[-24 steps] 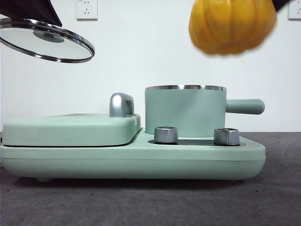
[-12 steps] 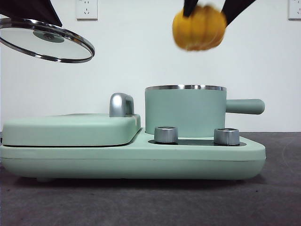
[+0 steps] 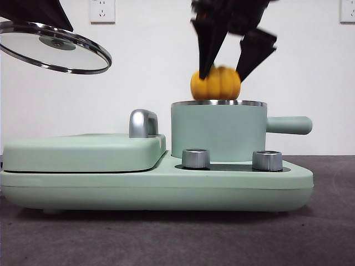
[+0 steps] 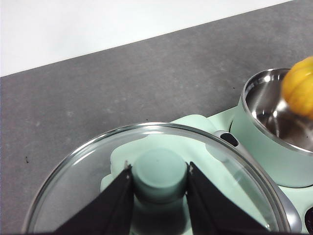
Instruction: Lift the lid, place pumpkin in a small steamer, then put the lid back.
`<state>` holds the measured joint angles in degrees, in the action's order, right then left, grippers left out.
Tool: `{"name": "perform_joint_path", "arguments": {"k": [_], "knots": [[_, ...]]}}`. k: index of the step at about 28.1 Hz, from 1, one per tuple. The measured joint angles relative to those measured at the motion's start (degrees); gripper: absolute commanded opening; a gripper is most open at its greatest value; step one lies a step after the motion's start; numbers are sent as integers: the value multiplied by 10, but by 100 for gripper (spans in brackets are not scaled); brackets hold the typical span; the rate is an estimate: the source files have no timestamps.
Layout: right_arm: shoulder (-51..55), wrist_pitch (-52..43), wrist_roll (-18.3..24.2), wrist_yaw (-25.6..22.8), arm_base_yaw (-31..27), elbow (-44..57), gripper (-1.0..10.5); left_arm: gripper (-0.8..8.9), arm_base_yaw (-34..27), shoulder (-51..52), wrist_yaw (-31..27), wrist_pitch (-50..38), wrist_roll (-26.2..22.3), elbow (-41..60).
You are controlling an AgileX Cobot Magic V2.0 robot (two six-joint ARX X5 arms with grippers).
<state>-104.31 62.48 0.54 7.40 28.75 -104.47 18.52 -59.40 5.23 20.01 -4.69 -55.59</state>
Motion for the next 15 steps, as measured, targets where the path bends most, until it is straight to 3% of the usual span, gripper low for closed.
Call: {"name": "perform_joint_path", "arguments": {"k": [15], "knots": [[-97, -35, 25, -14, 0, 0, 276, 10, 0, 0, 0, 0, 4, 0]]}}
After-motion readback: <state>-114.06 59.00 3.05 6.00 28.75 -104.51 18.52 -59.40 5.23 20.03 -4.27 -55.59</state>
